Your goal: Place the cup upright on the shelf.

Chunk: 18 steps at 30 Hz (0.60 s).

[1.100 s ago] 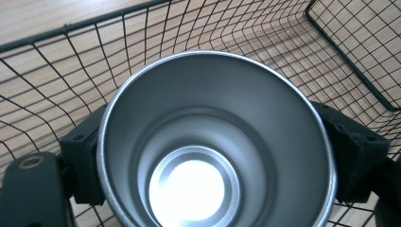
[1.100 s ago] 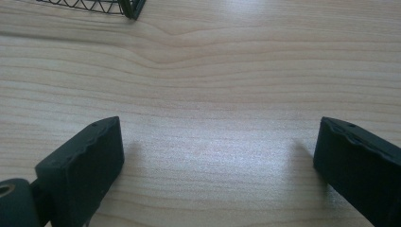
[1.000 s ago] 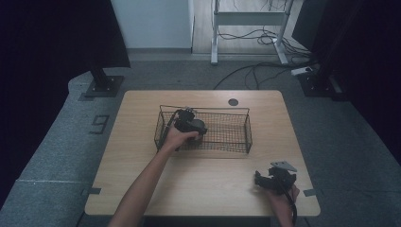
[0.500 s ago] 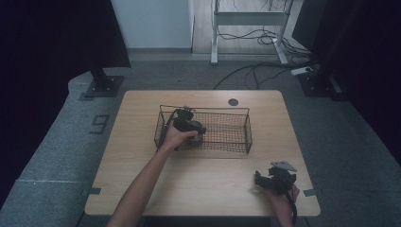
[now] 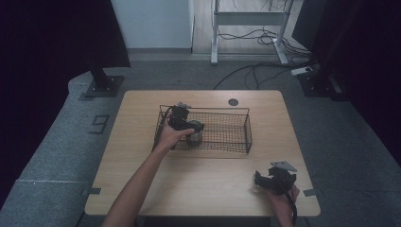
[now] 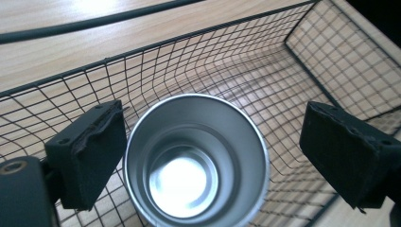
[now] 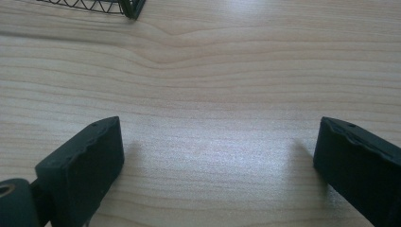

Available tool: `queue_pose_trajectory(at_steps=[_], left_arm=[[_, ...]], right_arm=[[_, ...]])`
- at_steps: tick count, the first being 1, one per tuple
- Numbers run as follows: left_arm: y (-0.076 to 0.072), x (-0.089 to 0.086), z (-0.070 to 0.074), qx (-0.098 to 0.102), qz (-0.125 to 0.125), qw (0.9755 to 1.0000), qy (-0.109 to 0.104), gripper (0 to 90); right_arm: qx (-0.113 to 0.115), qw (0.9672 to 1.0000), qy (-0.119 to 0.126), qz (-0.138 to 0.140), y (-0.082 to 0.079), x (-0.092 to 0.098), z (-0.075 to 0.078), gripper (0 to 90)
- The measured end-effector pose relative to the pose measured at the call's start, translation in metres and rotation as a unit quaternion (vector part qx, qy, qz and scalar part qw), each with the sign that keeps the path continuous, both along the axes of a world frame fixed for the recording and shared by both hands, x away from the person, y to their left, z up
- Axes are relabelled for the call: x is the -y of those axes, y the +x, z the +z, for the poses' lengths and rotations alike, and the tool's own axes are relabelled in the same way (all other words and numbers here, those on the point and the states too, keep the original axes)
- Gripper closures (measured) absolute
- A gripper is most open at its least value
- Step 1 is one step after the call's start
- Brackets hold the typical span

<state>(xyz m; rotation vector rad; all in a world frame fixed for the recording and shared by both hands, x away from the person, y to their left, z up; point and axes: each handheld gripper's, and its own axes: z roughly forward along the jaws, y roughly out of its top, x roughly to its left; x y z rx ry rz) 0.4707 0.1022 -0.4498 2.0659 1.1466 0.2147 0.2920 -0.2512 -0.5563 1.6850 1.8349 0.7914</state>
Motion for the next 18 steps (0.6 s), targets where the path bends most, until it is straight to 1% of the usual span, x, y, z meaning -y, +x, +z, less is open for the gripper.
queue_pose_trajectory(at_steps=[1,2,5,7,8,11,12,13,15,16,18], left_arm=[[-0.005,-0.004,0.005,0.009,-0.001,1.0000,0.000,8.7],[-0.007,-0.006,0.008,0.014,-0.001,0.9999,-0.001,8.8],[-0.010,-0.009,0.012,0.020,0.000,0.9998,-0.005,8.8],[-0.015,-0.014,0.017,0.026,-0.001,0.9996,-0.009,8.8],[-0.019,-0.017,0.020,0.032,-0.003,0.9994,-0.013,9.0],[-0.029,-0.022,0.023,0.040,-0.005,0.9990,-0.018,9.6],[-0.029,-0.022,0.023,0.040,-0.005,0.9990,-0.018,9.7],[-0.032,-0.024,0.024,0.043,-0.008,0.9989,-0.016,9.7],[-0.039,-0.028,0.025,0.048,-0.011,0.9987,-0.015,9.8],[-0.046,-0.031,0.026,0.055,-0.014,0.9982,-0.017,9.8],[-0.053,-0.035,0.028,0.063,-0.015,0.9978,-0.017,9.8]], right_arm=[[-0.001,1.0000,0.001,0.000,0.000,0.000,0.000,2.5],[0.000,1.0000,0.000,0.000,0.000,0.000,0.000,2.5],[0.000,1.0000,0.000,0.000,0.000,0.000,0.000,2.5],[0.000,1.0000,0.000,0.000,0.000,0.000,0.000,2.5],[0.000,1.0000,0.000,0.000,0.000,0.000,0.000,2.5],[0.000,1.0000,0.000,0.000,0.000,0.000,0.000,2.5],[0.000,1.0000,0.000,0.000,0.000,0.000,0.000,2.5],[0.000,1.0000,0.001,0.000,0.000,0.000,0.000,2.5],[0.000,1.0000,0.000,0.000,0.000,0.000,0.000,2.5],[0.000,1.0000,0.000,0.000,0.000,0.000,0.000,2.5],[0.000,1.0000,0.000,0.000,0.000,0.000,0.000,2.5]])
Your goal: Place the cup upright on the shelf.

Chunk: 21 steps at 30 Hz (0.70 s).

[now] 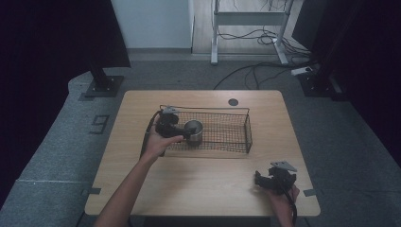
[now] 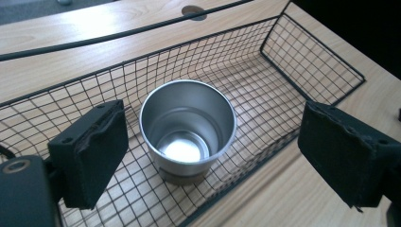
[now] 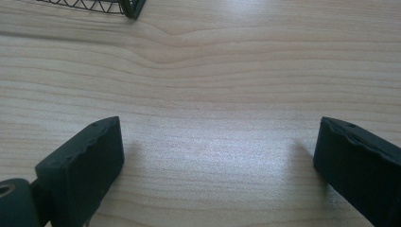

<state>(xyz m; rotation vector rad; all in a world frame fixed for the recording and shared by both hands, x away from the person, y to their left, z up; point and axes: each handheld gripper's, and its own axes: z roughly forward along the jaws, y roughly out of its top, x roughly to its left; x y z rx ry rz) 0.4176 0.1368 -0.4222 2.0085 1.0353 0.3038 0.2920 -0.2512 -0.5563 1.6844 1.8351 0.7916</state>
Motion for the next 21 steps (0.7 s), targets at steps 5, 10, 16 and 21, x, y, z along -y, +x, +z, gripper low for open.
queue_pose_trajectory(at_steps=[5,10,16,21], left_arm=[[-0.018,-0.010,0.001,0.011,-0.008,0.9999,-0.010,10.7],[-0.038,-0.021,-0.005,0.020,-0.017,0.9996,-0.005,10.8],[-0.058,-0.035,-0.017,0.023,-0.017,0.9996,-0.007,11.5],[-0.074,-0.046,-0.034,0.018,-0.016,0.9997,-0.002,12.4]], right_arm=[[-0.001,1.0000,0.001,-0.001,0.000,0.000,0.000,2.5],[-0.001,1.0000,0.001,-0.001,0.000,0.000,0.000,2.5],[-0.001,1.0000,0.001,-0.001,0.000,0.000,0.000,2.5],[-0.001,1.0000,0.001,-0.001,0.000,0.000,0.000,2.5]])
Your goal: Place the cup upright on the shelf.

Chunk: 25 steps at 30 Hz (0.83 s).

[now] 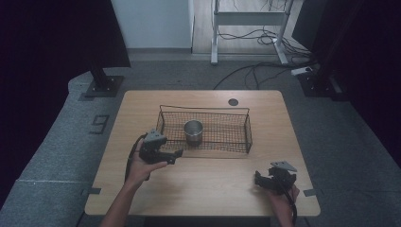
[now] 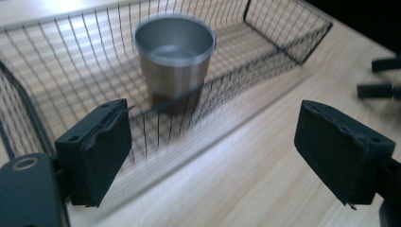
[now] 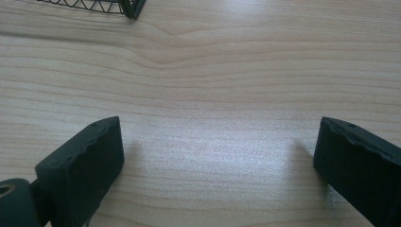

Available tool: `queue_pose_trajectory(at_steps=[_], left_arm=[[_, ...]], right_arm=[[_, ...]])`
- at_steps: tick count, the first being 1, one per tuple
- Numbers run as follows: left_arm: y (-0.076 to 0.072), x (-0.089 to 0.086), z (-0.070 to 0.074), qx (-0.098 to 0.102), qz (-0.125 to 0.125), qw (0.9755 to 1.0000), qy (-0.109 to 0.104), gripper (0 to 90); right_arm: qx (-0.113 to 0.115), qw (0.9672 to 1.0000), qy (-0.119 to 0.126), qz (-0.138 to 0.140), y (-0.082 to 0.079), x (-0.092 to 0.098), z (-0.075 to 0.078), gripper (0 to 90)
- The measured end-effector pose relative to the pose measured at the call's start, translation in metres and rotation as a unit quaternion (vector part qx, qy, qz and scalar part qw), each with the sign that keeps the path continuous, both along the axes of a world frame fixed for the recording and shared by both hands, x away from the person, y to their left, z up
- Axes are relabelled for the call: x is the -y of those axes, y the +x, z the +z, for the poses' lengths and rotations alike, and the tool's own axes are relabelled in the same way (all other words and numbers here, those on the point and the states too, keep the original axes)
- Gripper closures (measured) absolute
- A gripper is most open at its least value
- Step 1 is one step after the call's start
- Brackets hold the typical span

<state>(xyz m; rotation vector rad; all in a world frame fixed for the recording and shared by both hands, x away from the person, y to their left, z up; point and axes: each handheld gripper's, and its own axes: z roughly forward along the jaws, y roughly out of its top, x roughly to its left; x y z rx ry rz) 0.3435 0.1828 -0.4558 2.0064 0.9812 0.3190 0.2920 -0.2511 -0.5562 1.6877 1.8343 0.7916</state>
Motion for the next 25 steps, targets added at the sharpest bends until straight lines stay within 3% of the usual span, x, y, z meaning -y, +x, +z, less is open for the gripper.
queue_pose_trajectory(at_steps=[6,13,25], left_arm=[[-0.019,-0.016,-0.024,-0.008,0.016,0.9998,0.001,13.1],[-0.030,-0.028,-0.047,-0.030,0.021,0.9993,-0.005,13.6],[-0.029,-0.037,-0.057,-0.038,0.034,0.9987,-0.007,14.4]], right_arm=[[0.000,1.0000,0.000,0.000,0.000,0.000,0.000,2.5],[0.000,1.0000,0.000,0.000,0.000,0.000,0.000,2.5],[0.000,1.0000,0.001,0.000,0.000,0.000,0.000,2.6]])
